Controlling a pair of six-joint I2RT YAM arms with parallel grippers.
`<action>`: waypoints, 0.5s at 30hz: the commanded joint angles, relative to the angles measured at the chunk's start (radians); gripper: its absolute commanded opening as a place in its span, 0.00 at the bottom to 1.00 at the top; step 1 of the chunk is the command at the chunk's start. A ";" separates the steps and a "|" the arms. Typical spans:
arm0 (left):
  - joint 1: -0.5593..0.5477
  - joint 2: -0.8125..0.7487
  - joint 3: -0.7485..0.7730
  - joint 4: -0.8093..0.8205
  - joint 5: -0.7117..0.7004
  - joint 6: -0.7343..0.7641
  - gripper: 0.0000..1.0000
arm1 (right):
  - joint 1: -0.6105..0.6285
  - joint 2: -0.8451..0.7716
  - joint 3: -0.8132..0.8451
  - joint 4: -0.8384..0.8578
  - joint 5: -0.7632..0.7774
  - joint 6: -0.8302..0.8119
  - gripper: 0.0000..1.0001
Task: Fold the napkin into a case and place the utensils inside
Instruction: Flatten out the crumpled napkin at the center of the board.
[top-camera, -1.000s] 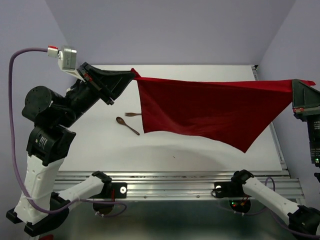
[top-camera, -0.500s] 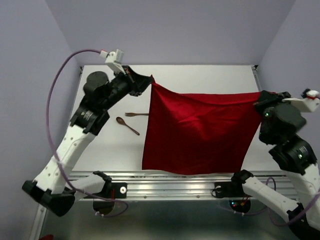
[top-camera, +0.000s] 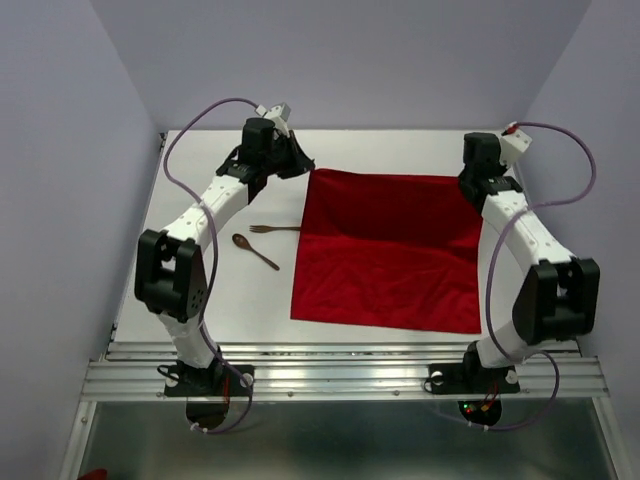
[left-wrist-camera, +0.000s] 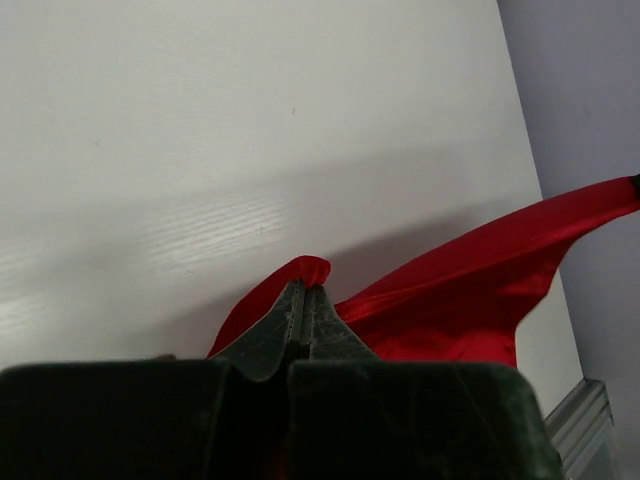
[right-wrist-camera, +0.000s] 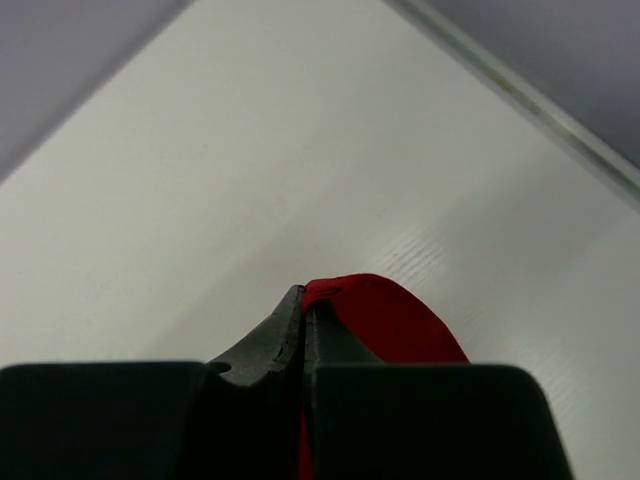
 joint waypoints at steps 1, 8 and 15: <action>0.048 0.123 0.166 0.041 0.015 0.047 0.00 | -0.054 0.185 0.154 0.112 -0.178 -0.011 0.01; 0.101 0.393 0.436 -0.012 0.075 0.036 0.00 | -0.102 0.449 0.381 0.112 -0.322 -0.006 0.01; 0.108 0.451 0.512 -0.085 0.100 0.066 0.00 | -0.111 0.485 0.385 0.097 -0.422 -0.026 0.01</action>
